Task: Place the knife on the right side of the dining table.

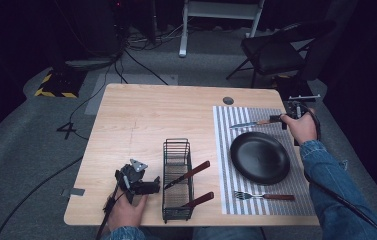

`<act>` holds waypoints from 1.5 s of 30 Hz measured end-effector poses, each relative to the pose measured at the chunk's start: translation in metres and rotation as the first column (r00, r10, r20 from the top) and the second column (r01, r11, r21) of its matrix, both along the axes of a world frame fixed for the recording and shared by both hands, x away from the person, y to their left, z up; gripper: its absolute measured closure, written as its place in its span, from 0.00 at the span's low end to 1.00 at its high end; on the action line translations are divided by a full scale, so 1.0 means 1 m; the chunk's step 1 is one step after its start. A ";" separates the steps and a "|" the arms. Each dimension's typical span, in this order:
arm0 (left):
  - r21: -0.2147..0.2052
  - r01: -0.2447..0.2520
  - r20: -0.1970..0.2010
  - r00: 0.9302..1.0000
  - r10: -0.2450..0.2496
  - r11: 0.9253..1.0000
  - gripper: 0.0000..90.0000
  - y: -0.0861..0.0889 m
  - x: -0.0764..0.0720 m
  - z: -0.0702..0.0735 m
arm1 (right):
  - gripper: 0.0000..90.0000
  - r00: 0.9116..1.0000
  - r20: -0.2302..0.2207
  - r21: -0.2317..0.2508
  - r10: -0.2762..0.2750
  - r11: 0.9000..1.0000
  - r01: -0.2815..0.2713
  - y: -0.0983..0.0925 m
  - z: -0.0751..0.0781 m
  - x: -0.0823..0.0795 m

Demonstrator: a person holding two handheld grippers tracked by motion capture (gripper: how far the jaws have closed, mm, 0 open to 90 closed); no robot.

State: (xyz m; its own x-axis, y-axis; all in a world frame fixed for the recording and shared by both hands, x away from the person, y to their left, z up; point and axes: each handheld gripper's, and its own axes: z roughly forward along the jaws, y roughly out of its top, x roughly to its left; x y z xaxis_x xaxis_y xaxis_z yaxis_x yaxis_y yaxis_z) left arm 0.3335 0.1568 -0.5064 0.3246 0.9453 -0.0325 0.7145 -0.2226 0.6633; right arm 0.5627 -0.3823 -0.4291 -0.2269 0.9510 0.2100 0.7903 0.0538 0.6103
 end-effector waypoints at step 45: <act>0.000 0.000 0.000 1.000 0.000 1.000 0.00 0.000 0.000 0.000 | 0.49 0.996 -0.055 -0.006 -0.064 0.998 0.063 -0.021 -0.031 -0.001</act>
